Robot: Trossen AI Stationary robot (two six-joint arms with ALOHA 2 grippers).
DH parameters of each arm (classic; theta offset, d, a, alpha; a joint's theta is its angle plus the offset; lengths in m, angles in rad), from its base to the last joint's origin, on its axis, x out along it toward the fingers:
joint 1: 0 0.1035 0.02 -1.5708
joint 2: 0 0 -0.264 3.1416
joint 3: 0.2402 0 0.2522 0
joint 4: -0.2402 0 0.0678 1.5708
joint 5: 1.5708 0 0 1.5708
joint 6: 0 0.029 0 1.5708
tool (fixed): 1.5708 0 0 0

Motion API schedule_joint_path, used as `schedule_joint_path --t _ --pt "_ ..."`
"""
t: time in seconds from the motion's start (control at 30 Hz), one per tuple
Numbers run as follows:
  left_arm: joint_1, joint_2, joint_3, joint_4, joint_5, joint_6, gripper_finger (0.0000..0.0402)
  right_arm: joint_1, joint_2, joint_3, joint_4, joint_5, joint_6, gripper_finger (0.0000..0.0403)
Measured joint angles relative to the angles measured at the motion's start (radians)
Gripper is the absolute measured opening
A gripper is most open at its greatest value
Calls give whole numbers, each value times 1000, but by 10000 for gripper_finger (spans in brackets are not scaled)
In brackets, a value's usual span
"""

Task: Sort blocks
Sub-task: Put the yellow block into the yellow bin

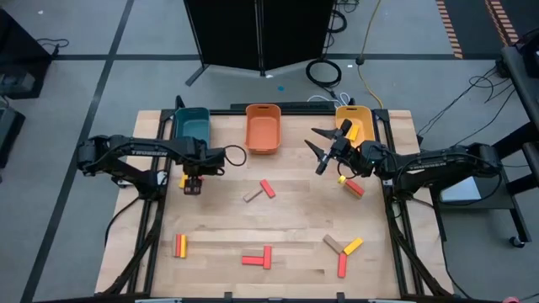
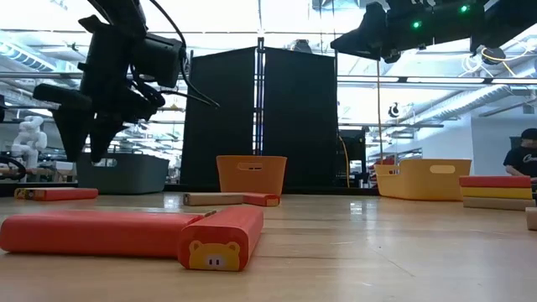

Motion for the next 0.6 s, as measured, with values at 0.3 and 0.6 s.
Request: schedule_joint_path --t 0.3,0.6 --pt "0 0 -1 13 -4 96 258 -26 0 0 13 0 -7 199" --pt "0 0 -25 17 -19 119 258 -60 1 0 17 -1 -6 199"
